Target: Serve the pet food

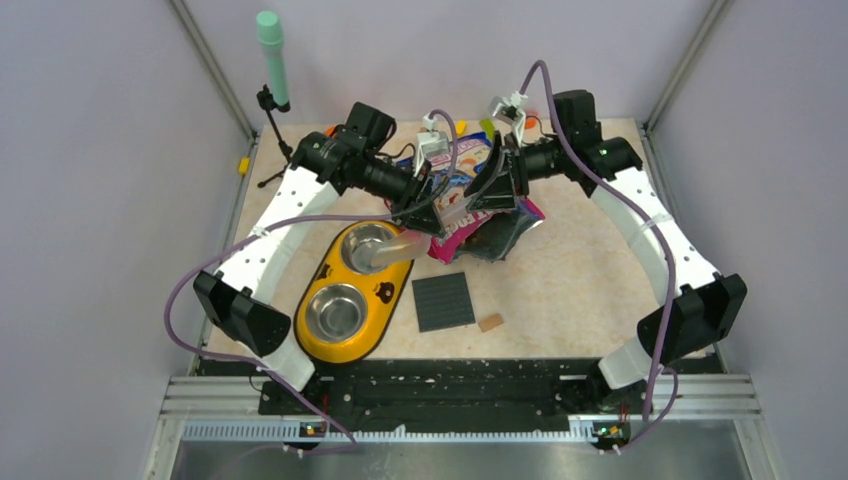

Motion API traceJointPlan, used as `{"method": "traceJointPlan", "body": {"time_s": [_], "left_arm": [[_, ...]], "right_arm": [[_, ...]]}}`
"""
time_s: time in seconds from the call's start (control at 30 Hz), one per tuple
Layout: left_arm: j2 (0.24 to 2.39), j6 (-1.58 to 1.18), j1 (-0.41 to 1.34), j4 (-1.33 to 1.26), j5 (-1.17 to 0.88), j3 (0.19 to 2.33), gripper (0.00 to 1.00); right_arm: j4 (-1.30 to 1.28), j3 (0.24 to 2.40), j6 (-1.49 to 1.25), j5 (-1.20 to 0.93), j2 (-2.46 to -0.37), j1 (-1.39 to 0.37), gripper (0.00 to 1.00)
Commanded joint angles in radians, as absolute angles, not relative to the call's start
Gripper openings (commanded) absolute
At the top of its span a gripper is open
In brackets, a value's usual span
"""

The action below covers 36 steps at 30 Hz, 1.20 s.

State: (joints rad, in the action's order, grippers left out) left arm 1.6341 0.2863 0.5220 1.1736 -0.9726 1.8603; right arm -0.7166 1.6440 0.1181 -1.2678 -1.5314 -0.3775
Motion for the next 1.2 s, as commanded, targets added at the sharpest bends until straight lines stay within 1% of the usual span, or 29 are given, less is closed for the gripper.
{"method": "traceJointPlan", "body": {"time_s": [0.0,0.03,0.13,0.23,0.27,0.33,0.4,0.43,0.47,0.5,0.53,0.6,0.63,0.67,0.77,0.83,0.87,0.93,0.97,1.0,1.03,1.07,1.17], "left_arm": [[1.633,0.288,0.525,1.172,-1.012,1.922,0.0],[1.635,0.288,0.526,1.172,-1.01,1.924,0.0],[1.638,0.283,0.526,1.172,-1.014,1.929,0.0],[1.641,0.278,0.526,1.169,-1.021,1.934,0.0],[1.642,0.278,0.525,1.169,-1.022,1.936,0.0],[1.644,0.278,0.525,1.169,-1.022,1.938,0.0],[1.647,0.276,0.526,1.169,-1.021,1.941,0.0],[1.649,0.275,0.525,1.17,-1.019,1.941,0.0],[1.65,0.274,0.526,1.169,-1.02,1.942,0.0],[1.65,0.273,0.526,1.169,-1.018,1.941,0.0],[1.652,0.27,0.525,1.169,-1.014,1.941,0.0],[1.656,0.262,0.526,1.165,-1.003,1.946,0.0],[1.659,0.251,0.526,1.16,-0.994,1.949,0.02],[1.66,0.239,0.526,1.157,-0.987,1.954,0.1],[1.658,0.194,0.526,1.128,-0.963,1.964,0.24],[1.643,0.129,0.526,1.076,-0.895,1.958,0.42],[1.63,0.077,0.526,1.033,-0.841,1.952,0.49],[1.595,0.01,0.525,0.947,-0.74,1.943,0.6],[1.575,-0.014,0.524,0.911,-0.695,1.941,0.71],[1.553,-0.039,0.524,0.871,-0.657,1.938,0.79],[1.53,-0.049,0.525,0.837,-0.634,1.935,0.85],[1.51,-0.055,0.525,0.808,-0.609,1.934,0.88],[1.456,-0.067,0.524,0.734,-0.535,1.937,0.91]], "right_arm": [[-0.661,1.652,0.116,-1.311,-1.542,-0.403,0.52],[-0.671,1.653,0.126,-1.311,-1.544,-0.405,0.5],[-0.688,1.66,0.139,-1.31,-1.554,-0.406,0.41],[-0.719,1.668,0.162,-1.311,-1.563,-0.41,0.37],[-0.72,1.669,0.162,-1.311,-1.564,-0.41,0.34],[-0.713,1.668,0.154,-1.312,-1.568,-0.411,0.25],[-0.701,1.667,0.143,-1.32,-1.566,-0.412,0.21],[-0.684,1.665,0.123,-1.321,-1.565,-0.411,0.17],[-0.647,1.661,0.094,-1.317,-1.56,-0.411,0.12],[-0.608,1.654,0.047,-1.301,-1.553,-0.412,0.05],[-0.565,1.644,-0.011,-1.271,-1.544,-0.412,0.0],[-0.494,1.618,-0.087,-1.24,-1.519,-0.412,0.0],[-0.457,1.596,-0.104,-1.234,-1.502,-0.411,0.0],[-0.424,1.575,-0.12,-1.219,-1.481,-0.411,0.0],[-0.387,1.533,-0.125,-1.14,-1.433,-0.405,0.0],[-0.393,1.523,-0.124,-1.068,-1.411,-0.383,0.0],[-0.382,1.512,-0.135,-1.021,-1.398,-0.36,0.0],[-0.323,1.468,-0.178,-0.947,-1.359,-0.32,0.0],[-0.283,1.439,-0.203,-0.911,-1.336,-0.299,0.0],[-0.249,1.414,-0.221,-0.875,-1.312,-0.28,0.0],[-0.222,1.396,-0.23,-0.842,-1.29,-0.264,0.0],[-0.203,1.38,-0.236,-0.805,-1.269,-0.251,0.0],[-0.18,1.356,-0.222,-0.675,-1.216,-0.233,0.0]]}}
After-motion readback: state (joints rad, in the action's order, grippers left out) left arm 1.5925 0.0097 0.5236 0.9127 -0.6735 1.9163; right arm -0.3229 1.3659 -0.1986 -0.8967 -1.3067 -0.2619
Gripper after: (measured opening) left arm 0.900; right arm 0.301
